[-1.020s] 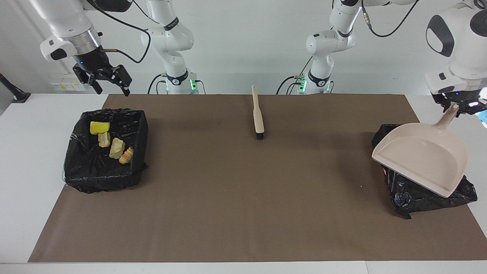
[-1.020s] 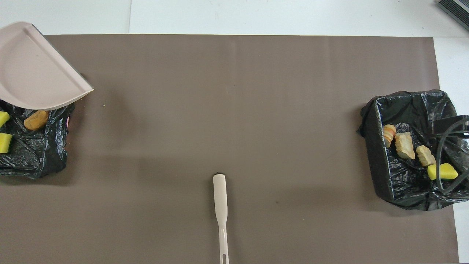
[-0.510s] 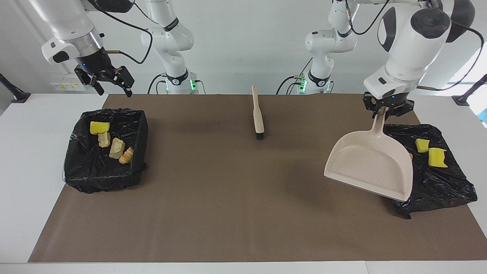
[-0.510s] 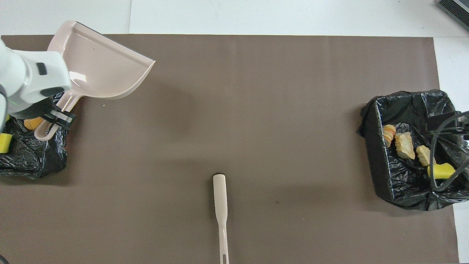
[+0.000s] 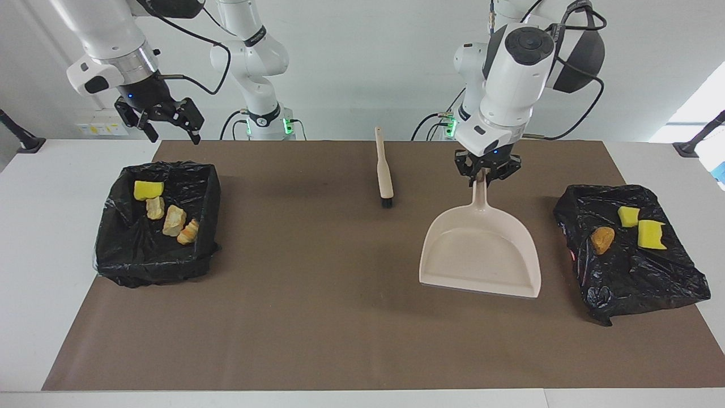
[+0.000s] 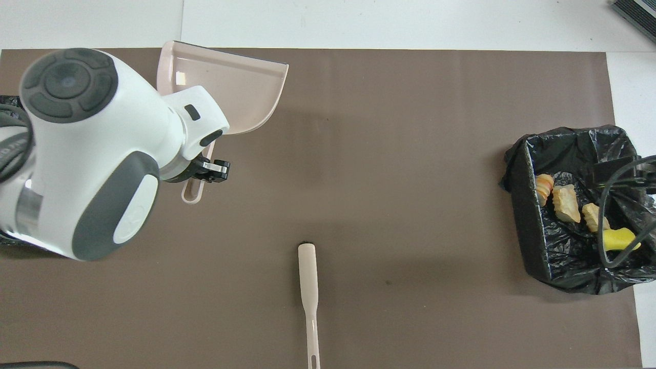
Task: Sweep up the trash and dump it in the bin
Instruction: 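Bring the empty dustpan back to the table center with the left gripper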
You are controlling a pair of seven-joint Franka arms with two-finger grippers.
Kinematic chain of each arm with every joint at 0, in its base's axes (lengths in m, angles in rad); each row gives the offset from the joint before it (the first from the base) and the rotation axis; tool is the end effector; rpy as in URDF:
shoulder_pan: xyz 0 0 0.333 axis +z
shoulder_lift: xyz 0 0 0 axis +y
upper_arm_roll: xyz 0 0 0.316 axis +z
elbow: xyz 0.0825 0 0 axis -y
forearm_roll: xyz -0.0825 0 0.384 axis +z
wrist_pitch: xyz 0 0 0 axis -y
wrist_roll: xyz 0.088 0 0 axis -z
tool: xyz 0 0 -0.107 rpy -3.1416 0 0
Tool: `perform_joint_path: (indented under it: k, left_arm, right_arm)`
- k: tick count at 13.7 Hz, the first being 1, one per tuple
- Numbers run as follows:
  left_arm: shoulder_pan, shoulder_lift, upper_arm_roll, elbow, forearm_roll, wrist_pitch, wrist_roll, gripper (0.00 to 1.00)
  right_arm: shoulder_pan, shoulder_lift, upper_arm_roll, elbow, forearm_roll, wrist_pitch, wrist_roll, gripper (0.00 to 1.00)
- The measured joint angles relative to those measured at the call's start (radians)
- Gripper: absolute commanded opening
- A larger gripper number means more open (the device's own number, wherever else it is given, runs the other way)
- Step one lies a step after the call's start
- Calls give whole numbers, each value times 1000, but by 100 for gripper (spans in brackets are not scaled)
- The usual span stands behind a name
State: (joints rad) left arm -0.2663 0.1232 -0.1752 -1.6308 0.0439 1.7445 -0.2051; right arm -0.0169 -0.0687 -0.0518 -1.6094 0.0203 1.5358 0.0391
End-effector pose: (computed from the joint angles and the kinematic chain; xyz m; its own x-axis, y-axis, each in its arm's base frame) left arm 0.5463 -0.2480 0.5409 0.9706 -0.2405 -0.0030 -0.2405 -0.9704 -0.0228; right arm 0.5283 -0.0351 0.6405 0.9943 -0.1067 -0.0059 -0.1068 -0.9940 -0.0236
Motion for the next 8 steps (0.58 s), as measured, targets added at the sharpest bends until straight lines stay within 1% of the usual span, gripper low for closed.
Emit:
perform_joint_path:
  k: [2,4,6,8]
  left_arm:
    - [-41,14,0,-55,-53,74,-29,0]
    - [-86,57,0,-83,-73,116,-43,0]
    - [-126,115,0,-87,-88,158,-49,0]
    - [-155,142,0,-87,-104,199,-51,0]
  right_arm:
    - [0,-1,0,-3,0,16,-2,100]
    - [0,-5,2,-13,0,27,-3,100]
    - [0,-13,2,-31,0,33,-18,100]
    - [0,-20,2,-44,0,38,-24,100]
